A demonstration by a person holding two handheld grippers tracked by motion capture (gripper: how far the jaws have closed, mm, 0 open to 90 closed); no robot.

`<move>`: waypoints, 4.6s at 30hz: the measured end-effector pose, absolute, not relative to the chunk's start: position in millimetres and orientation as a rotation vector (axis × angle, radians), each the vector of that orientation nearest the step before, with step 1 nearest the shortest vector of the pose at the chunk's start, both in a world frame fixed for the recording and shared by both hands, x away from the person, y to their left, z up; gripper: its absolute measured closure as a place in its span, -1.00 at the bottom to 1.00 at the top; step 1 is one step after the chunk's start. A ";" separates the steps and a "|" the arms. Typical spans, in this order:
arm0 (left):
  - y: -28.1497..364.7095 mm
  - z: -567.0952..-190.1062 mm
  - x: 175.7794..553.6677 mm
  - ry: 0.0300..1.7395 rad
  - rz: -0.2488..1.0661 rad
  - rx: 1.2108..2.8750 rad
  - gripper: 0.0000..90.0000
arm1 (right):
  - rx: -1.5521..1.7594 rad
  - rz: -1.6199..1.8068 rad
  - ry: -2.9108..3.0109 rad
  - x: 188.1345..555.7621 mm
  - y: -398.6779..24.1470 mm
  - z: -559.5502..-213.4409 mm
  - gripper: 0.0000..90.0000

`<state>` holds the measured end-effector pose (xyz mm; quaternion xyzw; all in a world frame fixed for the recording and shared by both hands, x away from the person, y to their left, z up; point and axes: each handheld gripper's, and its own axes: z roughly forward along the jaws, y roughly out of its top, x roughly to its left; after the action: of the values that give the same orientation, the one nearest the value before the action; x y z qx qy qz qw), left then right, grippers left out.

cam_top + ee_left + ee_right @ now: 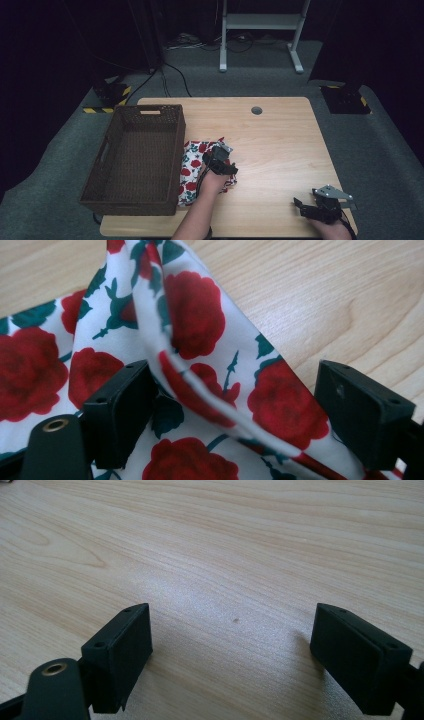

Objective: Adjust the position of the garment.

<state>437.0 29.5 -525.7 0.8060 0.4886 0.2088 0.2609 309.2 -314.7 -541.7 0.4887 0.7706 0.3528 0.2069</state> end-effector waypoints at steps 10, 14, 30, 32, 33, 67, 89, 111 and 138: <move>39.2 -520.3 438.3 1.308 0.534 2.207 -0.08 | 1.362 0.980 2.145 309.3 -314.5 -541.8 -0.62; 40.0 -518.9 436.6 1.299 0.589 2.231 0.33 | 1.364 0.982 2.144 309.3 -314.7 -541.7 -0.62; 37.7 -523.2 425.8 1.242 0.759 2.272 0.81 | 1.362 0.985 2.148 309.4 -314.7 -541.8 -0.63; 39.0 -522.3 424.8 1.247 0.732 2.254 0.82 | 1.351 0.978 2.158 309.3 -313.5 -541.8 -0.64; 39.8 -521.2 424.1 1.246 0.725 2.244 0.82 | 1.347 0.973 2.160 309.2 -313.2 -541.8 -0.64; 58.9 -458.3 338.9 0.926 0.676 1.670 0.81 | 1.331 0.955 2.169 309.5 -310.3 -542.2 -0.69; 72.1 -433.3 320.7 0.836 0.728 1.440 0.81 | 1.329 0.954 2.172 309.5 -310.0 -542.2 -0.69; 82.9 -398.7 308.8 0.765 0.782 1.374 0.81 | 1.321 0.950 2.177 309.7 -309.5 -542.4 -0.71; 89.6 -347.6 306.8 0.684 0.842 1.310 0.81 | 1.321 0.952 2.178 309.7 -309.8 -542.3 -0.71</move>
<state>306.8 89.6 -347.6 0.5787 0.3022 0.3722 0.6597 309.7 -309.8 -542.3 0.4750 0.7831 0.3424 0.2093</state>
